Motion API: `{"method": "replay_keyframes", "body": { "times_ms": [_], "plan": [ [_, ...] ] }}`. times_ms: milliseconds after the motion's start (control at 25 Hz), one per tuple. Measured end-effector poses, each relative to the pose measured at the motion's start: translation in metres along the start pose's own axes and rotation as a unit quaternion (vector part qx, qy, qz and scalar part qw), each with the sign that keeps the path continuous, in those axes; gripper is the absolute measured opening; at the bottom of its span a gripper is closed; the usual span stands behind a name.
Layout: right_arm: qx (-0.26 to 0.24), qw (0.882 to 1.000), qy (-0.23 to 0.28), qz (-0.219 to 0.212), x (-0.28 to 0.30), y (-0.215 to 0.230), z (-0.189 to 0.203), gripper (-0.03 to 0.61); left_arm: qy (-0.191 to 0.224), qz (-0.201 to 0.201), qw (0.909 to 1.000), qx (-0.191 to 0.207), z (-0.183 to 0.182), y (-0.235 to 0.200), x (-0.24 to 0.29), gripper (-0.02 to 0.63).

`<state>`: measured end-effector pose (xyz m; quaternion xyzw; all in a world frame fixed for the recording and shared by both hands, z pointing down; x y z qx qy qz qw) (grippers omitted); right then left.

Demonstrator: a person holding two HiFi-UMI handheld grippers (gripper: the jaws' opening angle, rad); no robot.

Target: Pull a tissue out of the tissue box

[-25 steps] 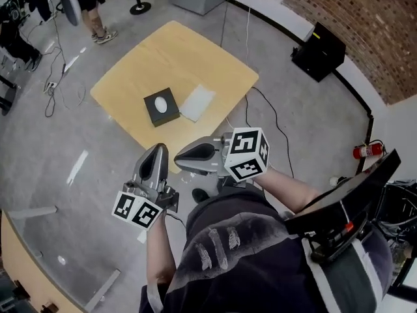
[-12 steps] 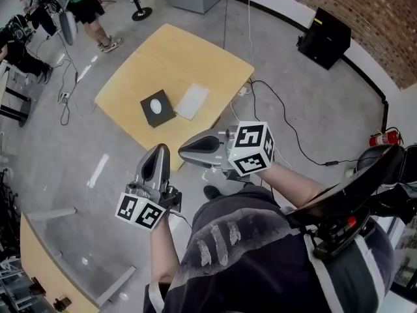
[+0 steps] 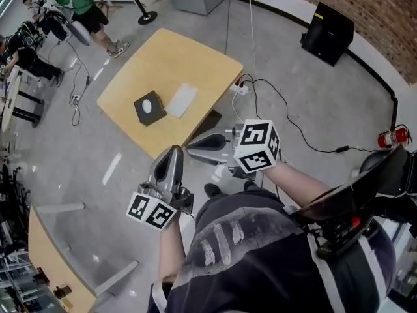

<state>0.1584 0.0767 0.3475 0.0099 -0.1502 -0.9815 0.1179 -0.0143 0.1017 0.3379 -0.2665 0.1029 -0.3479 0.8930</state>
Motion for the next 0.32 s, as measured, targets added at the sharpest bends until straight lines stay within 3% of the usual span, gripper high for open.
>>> {"method": "replay_keyframes", "body": {
  "times_ms": [320],
  "plan": [
    [0.021, 1.0, -0.005, -0.003, -0.036, -0.011, 0.033, -0.002, 0.002, -0.035, 0.9993, -0.013, 0.043, 0.035, -0.014, 0.002]
  ]
}}
Point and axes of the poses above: the fingertips, and each gripper's own axes: x forward along the fingers, y to its right, z out of its underside, the point moved 9 cm from there along -x, backward along the fingers, and after that the axes turned 9 degrees about -x, right-handed, at the moved point
